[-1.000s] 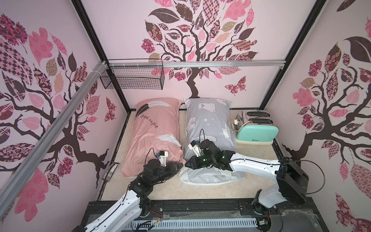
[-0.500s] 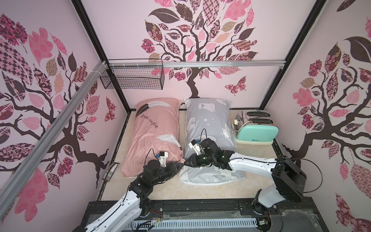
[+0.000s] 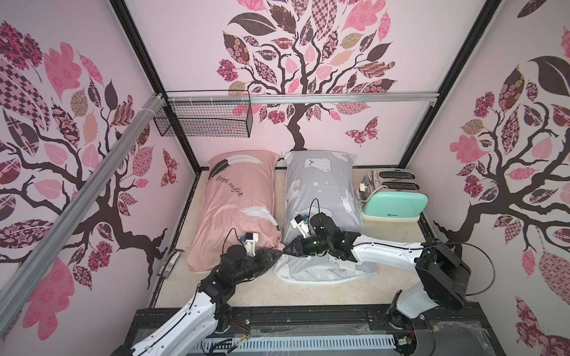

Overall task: Zip up pillowcases
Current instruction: Zip the zipper on the pillowcase.

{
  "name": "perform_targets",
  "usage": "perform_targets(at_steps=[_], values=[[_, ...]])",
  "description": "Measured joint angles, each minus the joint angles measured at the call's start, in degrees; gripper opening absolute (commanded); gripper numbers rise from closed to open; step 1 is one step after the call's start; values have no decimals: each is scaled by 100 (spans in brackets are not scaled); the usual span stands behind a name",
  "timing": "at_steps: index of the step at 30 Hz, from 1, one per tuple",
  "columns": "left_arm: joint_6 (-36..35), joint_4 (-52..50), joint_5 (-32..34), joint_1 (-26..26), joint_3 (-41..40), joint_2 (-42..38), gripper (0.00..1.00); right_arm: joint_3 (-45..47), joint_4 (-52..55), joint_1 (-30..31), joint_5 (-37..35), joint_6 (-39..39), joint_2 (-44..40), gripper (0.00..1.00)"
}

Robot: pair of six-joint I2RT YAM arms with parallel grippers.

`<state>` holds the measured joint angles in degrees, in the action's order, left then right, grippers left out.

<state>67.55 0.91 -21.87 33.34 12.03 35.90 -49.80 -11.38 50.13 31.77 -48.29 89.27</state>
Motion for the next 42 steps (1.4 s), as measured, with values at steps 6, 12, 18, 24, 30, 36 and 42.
perform_targets(at_steps=[6,12,18,24,30,36,42], values=[[-9,-44,0,2,2,-13,23,4,-42,-46,-2,-20,63,0],[-13,-68,20,0,4,-13,19,4,-48,-57,0,-22,96,0],[-37,-105,46,0,22,55,12,4,-68,-72,24,-22,114,0],[-122,-212,87,2,92,74,1,4,-57,-72,17,-9,114,0],[-286,-411,144,2,229,201,0,-15,144,-81,-61,177,76,0],[-514,-629,332,0,404,319,0,-240,739,-210,-297,682,-260,0],[-664,-737,540,-7,476,522,0,-699,1329,-658,-389,1119,-492,0]])
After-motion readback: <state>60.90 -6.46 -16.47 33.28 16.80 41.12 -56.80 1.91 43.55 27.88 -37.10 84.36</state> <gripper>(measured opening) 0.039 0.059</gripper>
